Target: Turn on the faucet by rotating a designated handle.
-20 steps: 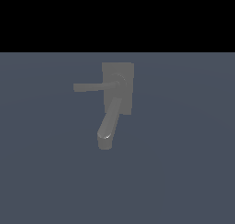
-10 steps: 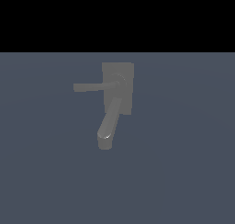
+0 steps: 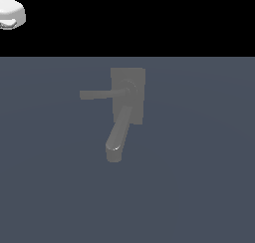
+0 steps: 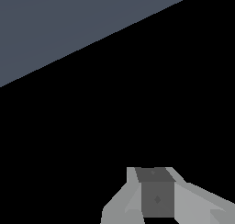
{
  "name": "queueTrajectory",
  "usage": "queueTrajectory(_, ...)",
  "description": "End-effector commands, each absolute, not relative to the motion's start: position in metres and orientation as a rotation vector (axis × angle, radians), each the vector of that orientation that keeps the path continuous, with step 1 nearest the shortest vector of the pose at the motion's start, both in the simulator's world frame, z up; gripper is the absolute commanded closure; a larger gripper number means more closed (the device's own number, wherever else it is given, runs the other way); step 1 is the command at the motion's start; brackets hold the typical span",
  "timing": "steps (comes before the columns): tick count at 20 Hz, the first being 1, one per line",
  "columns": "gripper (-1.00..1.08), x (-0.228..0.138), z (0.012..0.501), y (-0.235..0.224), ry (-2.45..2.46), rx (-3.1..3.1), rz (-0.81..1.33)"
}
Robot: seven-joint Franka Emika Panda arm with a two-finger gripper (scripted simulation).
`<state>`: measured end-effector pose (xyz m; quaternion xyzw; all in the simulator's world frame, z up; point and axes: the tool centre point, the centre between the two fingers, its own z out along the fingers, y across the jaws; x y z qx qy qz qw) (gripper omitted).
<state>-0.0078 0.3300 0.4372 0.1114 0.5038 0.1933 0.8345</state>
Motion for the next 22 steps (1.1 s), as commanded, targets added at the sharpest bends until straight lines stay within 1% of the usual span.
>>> queueTrajectory(1, 1.08, 0.007, 0.388, 0.321, 1.142, 0.198, 0.351)
queueTrajectory(7, 1.08, 0.035, 0.268, 0.268, 1.326, 0.152, 0.185)
queueTrajectory(12, 1.08, 0.043, 0.193, 0.216, 1.444, 0.148, 0.062)
queueTrajectory(17, 1.08, 0.043, 0.144, 0.175, 1.521, 0.155, -0.026)
queueTrajectory(22, 1.08, 0.041, 0.121, 0.153, 1.559, 0.162, -0.072)
